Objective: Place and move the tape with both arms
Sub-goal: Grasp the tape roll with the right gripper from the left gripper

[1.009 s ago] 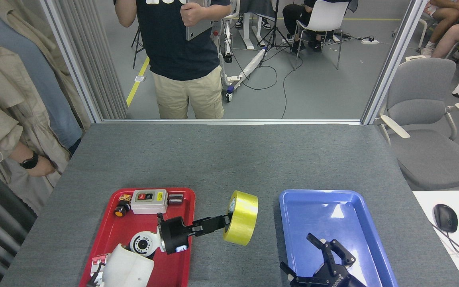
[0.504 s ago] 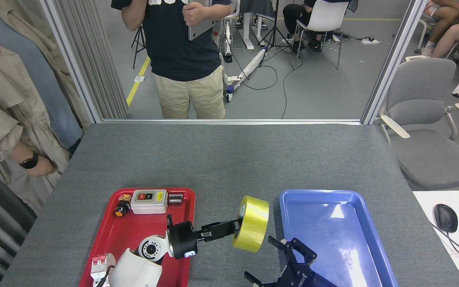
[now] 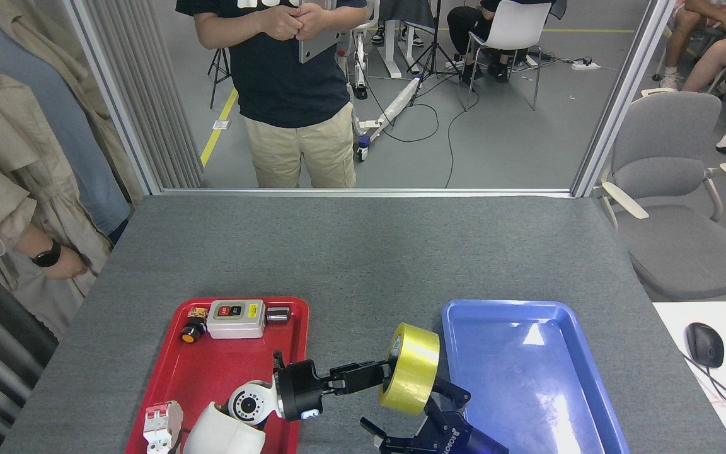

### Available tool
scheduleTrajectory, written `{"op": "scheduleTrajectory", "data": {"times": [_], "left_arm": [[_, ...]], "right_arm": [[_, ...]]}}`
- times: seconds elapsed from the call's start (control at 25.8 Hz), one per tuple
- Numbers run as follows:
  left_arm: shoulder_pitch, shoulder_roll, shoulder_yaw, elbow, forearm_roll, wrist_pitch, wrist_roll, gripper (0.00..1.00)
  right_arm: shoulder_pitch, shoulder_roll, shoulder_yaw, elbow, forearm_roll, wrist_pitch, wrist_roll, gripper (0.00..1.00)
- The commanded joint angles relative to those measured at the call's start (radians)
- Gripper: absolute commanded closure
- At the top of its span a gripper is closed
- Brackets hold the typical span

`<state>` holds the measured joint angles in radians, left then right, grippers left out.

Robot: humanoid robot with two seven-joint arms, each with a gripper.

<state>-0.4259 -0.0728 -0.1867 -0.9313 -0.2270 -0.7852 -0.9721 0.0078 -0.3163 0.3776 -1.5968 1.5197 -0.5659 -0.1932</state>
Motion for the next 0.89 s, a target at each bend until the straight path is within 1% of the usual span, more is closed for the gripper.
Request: {"op": "scheduleTrajectory", "data": {"times": [0.0,0.04,0.08,0.27,0.31,0.35,0.39,0.43,0.5,0.62,0.74,0.78,0.81,0.85], "left_arm": [[0.001,-0.002,-0.002,0.002,0.003,0.000,0.000,1.00],[0.003,-0.002,-0.002,0.002,0.005,0.000,0.000,1.00],[0.003,-0.002,-0.002,0.002,0.006,0.000,0.000,1.00],[0.003,-0.002,0.000,0.003,0.011,0.000,0.001,1.00],[0.003,-0.004,0.001,0.003,0.011,0.000,0.003,0.85],[0.001,-0.004,0.003,0.003,0.012,0.000,0.004,0.58],[0.001,-0.004,0.006,0.002,0.011,0.000,0.006,0.27],[-0.001,-0.004,0.009,0.000,0.011,0.000,0.004,0.01],[-0.004,0.004,0.010,-0.011,0.014,0.000,0.004,0.00],[0.013,0.011,0.015,-0.031,0.026,0.000,0.004,0.00],[0.015,0.031,0.069,-0.044,0.063,0.000,0.013,0.00],[0.013,0.044,0.095,-0.044,0.066,0.000,0.041,0.00],[0.013,0.054,0.119,-0.046,0.064,0.000,0.096,0.00],[0.013,0.070,0.138,-0.049,0.055,0.000,0.174,0.00]], "right_arm": [[0.009,-0.001,0.006,0.000,0.004,0.003,-0.015,0.59],[0.011,-0.001,0.006,0.000,0.007,0.006,-0.017,0.66],[0.012,-0.001,0.004,0.000,0.010,0.009,-0.020,0.71],[0.037,-0.004,0.004,-0.002,0.014,0.011,-0.055,0.84],[0.038,-0.004,0.004,-0.002,0.016,0.011,-0.057,0.87],[0.040,-0.004,0.004,-0.003,0.016,0.014,-0.057,0.90],[0.044,-0.004,0.004,-0.003,0.020,0.020,-0.057,0.93],[0.046,-0.004,0.004,-0.005,0.023,0.027,-0.057,0.96],[0.049,-0.004,0.004,-0.006,0.027,0.040,-0.057,1.00],[0.052,-0.004,0.004,-0.011,0.027,0.049,-0.057,1.00],[0.054,-0.004,0.004,-0.015,0.028,0.069,-0.057,1.00],[0.054,-0.006,0.004,-0.017,0.028,0.087,-0.057,1.00],[0.054,-0.006,0.004,-0.017,0.033,0.110,-0.057,1.00],[0.054,-0.007,0.004,-0.018,0.040,0.132,-0.057,1.00]]}}
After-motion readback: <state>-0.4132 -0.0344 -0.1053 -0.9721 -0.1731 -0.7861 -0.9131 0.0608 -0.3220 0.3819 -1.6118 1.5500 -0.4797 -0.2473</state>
